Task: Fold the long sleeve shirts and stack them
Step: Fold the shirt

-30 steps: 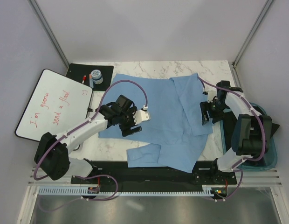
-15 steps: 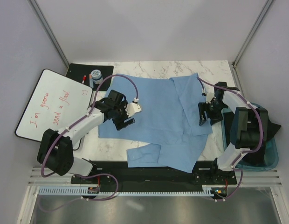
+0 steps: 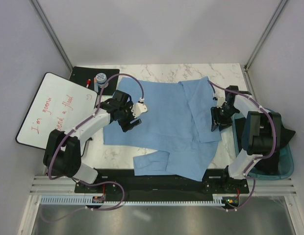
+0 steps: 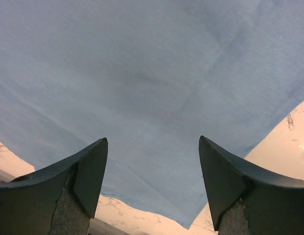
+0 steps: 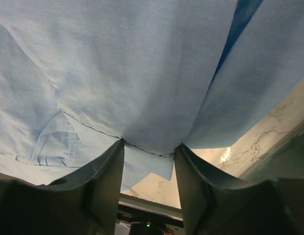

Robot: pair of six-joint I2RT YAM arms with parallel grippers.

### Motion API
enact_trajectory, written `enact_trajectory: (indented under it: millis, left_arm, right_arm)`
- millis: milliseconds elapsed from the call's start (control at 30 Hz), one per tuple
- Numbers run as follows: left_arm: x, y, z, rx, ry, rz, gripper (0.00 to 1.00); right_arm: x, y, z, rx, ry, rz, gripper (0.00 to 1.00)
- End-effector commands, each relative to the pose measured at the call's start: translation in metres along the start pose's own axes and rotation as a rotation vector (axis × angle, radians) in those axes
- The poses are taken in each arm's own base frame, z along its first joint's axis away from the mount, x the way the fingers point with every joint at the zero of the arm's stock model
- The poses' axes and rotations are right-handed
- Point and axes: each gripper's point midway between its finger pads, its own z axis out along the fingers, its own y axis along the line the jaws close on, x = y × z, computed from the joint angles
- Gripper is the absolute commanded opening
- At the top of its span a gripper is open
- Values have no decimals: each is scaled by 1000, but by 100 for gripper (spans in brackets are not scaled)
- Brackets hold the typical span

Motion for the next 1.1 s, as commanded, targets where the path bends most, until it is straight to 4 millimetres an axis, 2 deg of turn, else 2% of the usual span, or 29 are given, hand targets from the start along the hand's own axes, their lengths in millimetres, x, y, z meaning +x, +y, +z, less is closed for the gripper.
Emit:
enact_trajectory:
  millis: [0, 67, 167, 267, 300, 333, 367, 400, 500, 567, 633, 667, 733, 767, 833, 867, 900, 933, 1033, 1067]
  left_arm:
    - [-2, 36, 5, -66, -14, -52, 81]
    - [16, 46, 17, -85, 52, -77, 80]
    - [34, 58, 26, -96, 91, -95, 77]
    - [55, 58, 38, -78, 142, -95, 73]
    - [60, 57, 40, -72, 153, -81, 71]
    - [68, 51, 42, -57, 170, -80, 69]
    - [71, 48, 44, -49, 179, -76, 62]
    - [75, 45, 45, -40, 189, -65, 58]
    - [92, 29, 47, -1, 229, -59, 45]
    - [108, 9, 45, 44, 267, -56, 37]
    - [123, -11, 41, 82, 291, -55, 33]
    - [128, -18, 39, 99, 302, -54, 26]
    - [138, -40, 36, 155, 318, -72, 21]
    - [141, -49, 30, 180, 324, -77, 18]
    - [146, -70, 25, 228, 328, -84, 15]
    - [145, -78, 22, 242, 324, -83, 14]
    - [148, -93, 17, 280, 339, -85, 13]
    - [146, -100, 15, 295, 333, -87, 12]
    - [129, -119, 5, 345, 286, -102, 13]
    - [121, -118, 2, 342, 269, -137, 15]
  right_arm:
    - [-19, 9, -19, -39, -71, 2, 50]
    - [-21, 13, -27, -50, -81, -1, 48]
    - [-28, 19, -37, -70, -104, -9, 39]
    - [-33, 23, -46, -83, -125, -18, 28]
    - [-37, 25, -50, -93, -138, -25, 22]
    - [-38, 27, -53, -98, -142, -28, 5]
    - [-43, 28, -57, -104, -158, -36, 0]
    - [-46, 32, -61, -122, -172, -41, 0]
    - [-65, 50, -86, -198, -269, -89, 0]
    - [-84, 62, -113, -232, -364, -122, 0]
    - [-102, 73, -135, -271, -446, -129, 0]
    - [-114, 77, -150, -278, -495, -140, 0]
    - [-127, 84, -160, -320, -519, -139, 0]
    - [-138, 88, -174, -330, -555, -141, 0]
    - [-150, 90, -176, -348, -563, -133, 0]
    - [-158, 95, -187, -372, -591, -140, 0]
    - [-164, 99, -192, -388, -607, -146, 0]
    - [-169, 101, -192, -406, -614, -150, 0]
    - [-184, 116, -210, -502, -676, -146, 0]
    - [-188, 121, -215, -528, -693, -141, 0]
